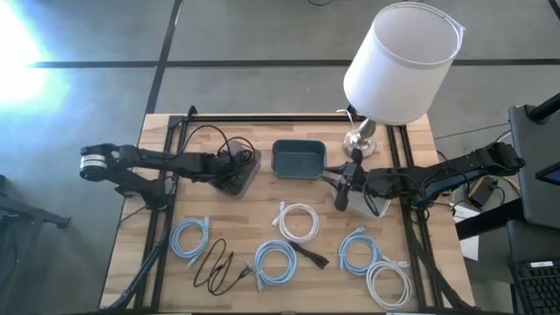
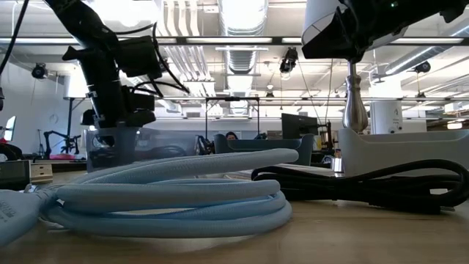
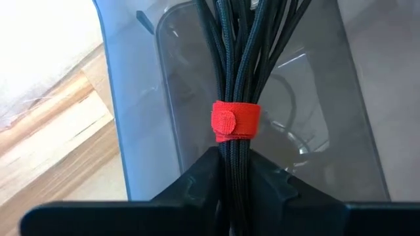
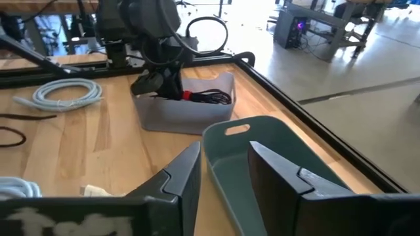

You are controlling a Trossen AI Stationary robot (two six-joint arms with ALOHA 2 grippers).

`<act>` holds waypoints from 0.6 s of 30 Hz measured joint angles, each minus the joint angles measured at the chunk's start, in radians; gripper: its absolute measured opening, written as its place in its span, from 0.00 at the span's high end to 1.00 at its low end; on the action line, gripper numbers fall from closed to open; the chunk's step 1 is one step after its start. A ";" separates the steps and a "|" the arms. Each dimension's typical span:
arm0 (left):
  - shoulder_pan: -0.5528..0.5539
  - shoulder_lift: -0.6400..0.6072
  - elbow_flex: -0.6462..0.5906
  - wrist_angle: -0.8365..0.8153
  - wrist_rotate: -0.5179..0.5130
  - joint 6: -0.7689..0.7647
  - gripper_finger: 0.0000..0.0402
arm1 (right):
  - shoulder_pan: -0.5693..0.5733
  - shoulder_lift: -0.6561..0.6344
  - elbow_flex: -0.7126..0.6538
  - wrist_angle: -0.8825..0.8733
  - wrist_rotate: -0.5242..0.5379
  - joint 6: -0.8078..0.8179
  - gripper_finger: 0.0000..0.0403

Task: Sort HDMI cables
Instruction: Put the top black HDMI cable into the black bin, then put the right black HDMI cable into the black bin

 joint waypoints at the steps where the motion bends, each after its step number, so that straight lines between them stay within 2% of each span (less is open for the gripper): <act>1: 0.000 0.000 0.000 0.000 -0.004 0.000 0.79 | 0.000 0.000 0.000 0.000 -0.009 -0.010 0.68; 6: 0.001 0.010 0.000 0.003 -0.025 -0.011 0.69 | 0.000 0.000 0.004 0.003 -0.084 -0.018 0.63; 9: 0.001 0.010 0.000 0.010 -0.029 -0.017 0.65 | 0.000 0.006 0.013 0.011 -0.173 0.011 0.60; 14: 0.001 0.003 0.003 0.015 -0.029 -0.018 0.64 | 0.012 0.063 0.013 0.023 -0.400 0.087 0.57; 18: 0.001 0.000 0.029 0.014 -0.027 -0.018 0.63 | 0.045 0.162 0.012 0.043 -0.438 0.172 0.56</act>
